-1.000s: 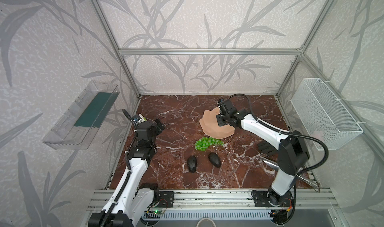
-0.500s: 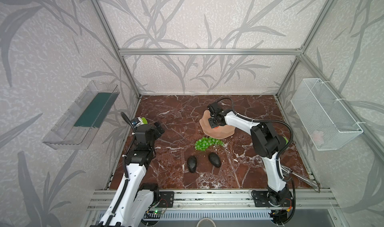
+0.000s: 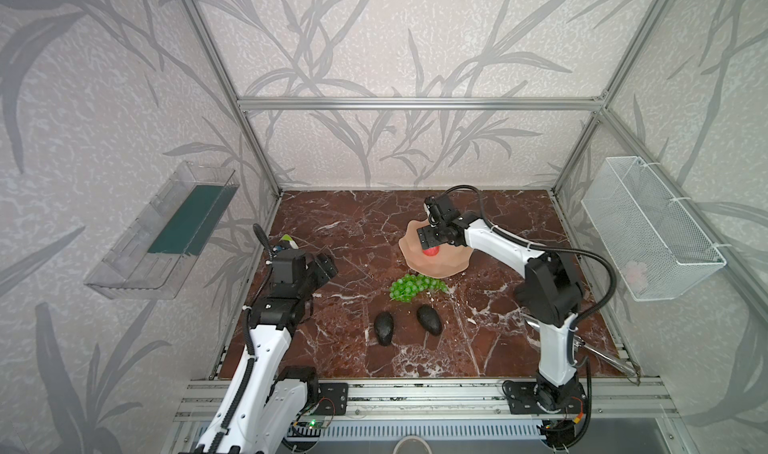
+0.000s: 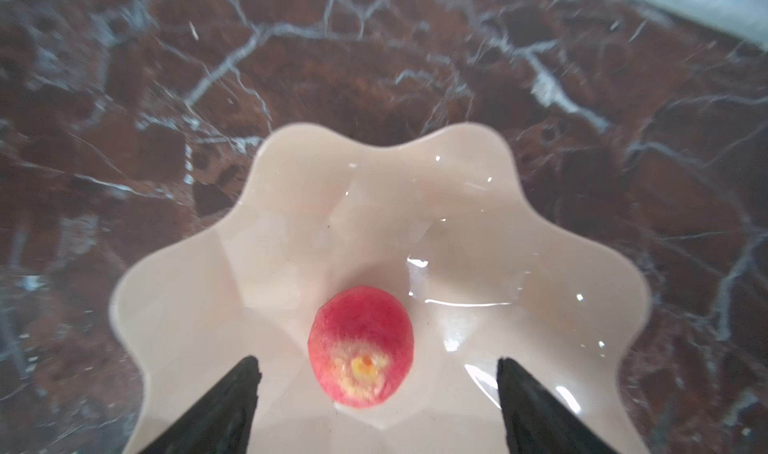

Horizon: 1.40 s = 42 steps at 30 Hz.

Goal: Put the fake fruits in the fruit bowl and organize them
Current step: 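Carry the apple into the peach bowl and release it with the right gripper, then grasp the nearer avocado with the left gripper while the right gripper withdraws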

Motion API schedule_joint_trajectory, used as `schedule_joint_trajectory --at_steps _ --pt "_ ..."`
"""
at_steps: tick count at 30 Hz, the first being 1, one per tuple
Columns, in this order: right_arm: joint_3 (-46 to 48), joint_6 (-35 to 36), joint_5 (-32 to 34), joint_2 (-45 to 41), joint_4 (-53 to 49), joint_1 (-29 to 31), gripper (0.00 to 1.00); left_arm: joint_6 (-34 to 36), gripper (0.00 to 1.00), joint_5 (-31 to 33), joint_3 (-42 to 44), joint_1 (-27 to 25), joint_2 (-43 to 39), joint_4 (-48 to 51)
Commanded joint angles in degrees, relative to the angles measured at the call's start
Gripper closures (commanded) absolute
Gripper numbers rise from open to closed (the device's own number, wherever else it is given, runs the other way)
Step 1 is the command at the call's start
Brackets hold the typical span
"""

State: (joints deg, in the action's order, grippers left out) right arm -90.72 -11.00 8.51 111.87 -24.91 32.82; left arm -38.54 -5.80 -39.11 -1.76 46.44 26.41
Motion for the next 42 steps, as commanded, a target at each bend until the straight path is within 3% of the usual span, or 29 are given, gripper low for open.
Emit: schedule_joint_trajectory --at_steps 1,6,10,16,21,25,34,42 --pt "5.92 -0.77 -0.19 -8.5 9.78 -0.49 0.05 -1.75 0.15 -4.47 -2.0 -0.97 -2.84 6.77" --pt "11.34 -3.16 -3.27 -12.0 15.02 -0.5 0.03 -0.92 0.15 1.88 -4.56 -5.95 -6.7 15.42" --pt "12.74 -2.54 -3.5 -13.71 15.6 -0.51 0.03 -4.56 0.16 6.46 -3.65 -13.73 -8.79 14.88" --pt "13.37 -3.33 -5.34 -13.74 17.3 -0.56 0.02 -6.38 0.17 15.99 -5.74 -26.24 -5.1 15.0" --pt "16.37 -2.8 -4.82 -18.66 17.49 -0.5 0.01 -7.03 0.17 20.82 -5.59 -34.24 -1.06 12.42" --pt "24.08 -2.41 -2.28 -26.41 18.41 -0.56 0.01 -8.38 0.16 23.54 -2.51 -39.33 0.93 9.47" --pt "36.23 -2.6 4.61 -41.66 12.99 -0.57 0.01 -6.72 0.14 22.54 -0.83 -42.2 5.37 6.86" --pt "38.33 -3.5 4.58 -44.83 11.77 -0.7 0.01 -9.66 0.13 16.91 1.85 -43.4 12.1 4.54"
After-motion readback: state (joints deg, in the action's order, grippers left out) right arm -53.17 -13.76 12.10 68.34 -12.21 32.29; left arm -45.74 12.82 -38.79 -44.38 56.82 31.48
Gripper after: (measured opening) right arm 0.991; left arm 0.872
